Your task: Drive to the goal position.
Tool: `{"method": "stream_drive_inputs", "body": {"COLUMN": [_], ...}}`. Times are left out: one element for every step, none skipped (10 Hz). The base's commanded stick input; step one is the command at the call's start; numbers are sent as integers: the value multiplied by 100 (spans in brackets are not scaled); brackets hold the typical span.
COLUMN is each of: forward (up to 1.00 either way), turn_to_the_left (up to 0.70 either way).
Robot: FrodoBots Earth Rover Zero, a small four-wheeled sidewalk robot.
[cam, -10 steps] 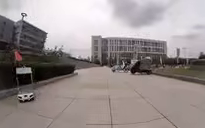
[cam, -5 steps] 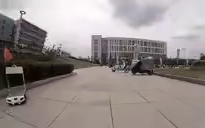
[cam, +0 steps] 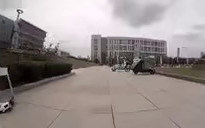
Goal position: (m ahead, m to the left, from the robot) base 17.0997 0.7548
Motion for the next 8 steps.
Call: {"method": "stream_drive_inputs", "body": {"forward": [60,60,47,45,45,45,45,45], "turn_to_the_left": [0,0,0,0,0,0,0,0]}}
